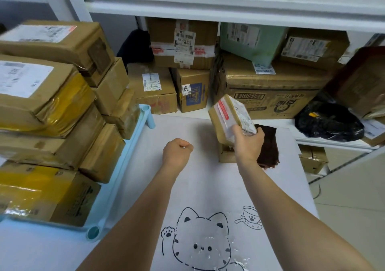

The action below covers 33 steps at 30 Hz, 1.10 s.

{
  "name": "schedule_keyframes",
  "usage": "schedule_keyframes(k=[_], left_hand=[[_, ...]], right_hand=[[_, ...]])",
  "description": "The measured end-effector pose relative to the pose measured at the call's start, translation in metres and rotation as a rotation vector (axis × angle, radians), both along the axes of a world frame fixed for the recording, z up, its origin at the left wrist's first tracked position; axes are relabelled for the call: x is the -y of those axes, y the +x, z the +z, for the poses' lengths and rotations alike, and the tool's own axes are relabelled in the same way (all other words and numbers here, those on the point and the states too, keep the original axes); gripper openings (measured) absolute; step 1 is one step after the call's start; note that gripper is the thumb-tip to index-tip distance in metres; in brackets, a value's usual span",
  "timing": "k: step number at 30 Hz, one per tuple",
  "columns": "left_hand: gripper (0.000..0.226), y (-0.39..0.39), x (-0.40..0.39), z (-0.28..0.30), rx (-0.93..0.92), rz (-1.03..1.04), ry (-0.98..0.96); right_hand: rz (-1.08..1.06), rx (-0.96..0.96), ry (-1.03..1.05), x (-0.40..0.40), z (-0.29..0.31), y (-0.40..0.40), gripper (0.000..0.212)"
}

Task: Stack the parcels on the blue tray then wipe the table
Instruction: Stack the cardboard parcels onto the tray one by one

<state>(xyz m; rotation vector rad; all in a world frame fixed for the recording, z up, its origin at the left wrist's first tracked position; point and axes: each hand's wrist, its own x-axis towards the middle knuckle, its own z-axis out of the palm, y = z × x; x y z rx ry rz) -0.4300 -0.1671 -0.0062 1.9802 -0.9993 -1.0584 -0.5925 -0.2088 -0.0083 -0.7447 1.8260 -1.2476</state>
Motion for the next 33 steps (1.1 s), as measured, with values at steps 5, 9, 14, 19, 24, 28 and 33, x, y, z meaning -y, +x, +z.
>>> schedule_keyframes(k=[5,9,14,19,24,28,33], left_hand=[[0.015,0.02,-0.01,0.005,-0.18,0.154,-0.052],[0.028,0.035,-0.022,0.024,-0.291,0.235,-0.1],[0.036,0.049,-0.037,0.045,-0.394,0.219,-0.19],[0.051,0.064,-0.055,0.057,-0.512,0.16,-0.198],[0.075,0.077,-0.075,0.061,-0.585,0.013,-0.183],[0.067,0.089,-0.084,0.058,-0.586,-0.085,-0.199],[0.082,0.103,-0.095,0.056,-0.59,-0.046,-0.194]], right_hand=[[0.116,0.413,0.063,-0.016,0.011,0.01,0.031],[0.241,0.721,0.192,-0.039,0.012,0.023,0.047],[0.283,0.904,0.305,-0.058,0.013,0.037,0.056],[0.411,0.999,0.43,-0.074,0.015,0.051,0.067],[0.57,0.937,0.47,-0.093,0.027,0.065,0.056],[0.668,0.852,0.524,-0.1,0.034,0.071,0.062],[0.718,0.751,0.57,-0.105,0.03,0.074,0.083]])
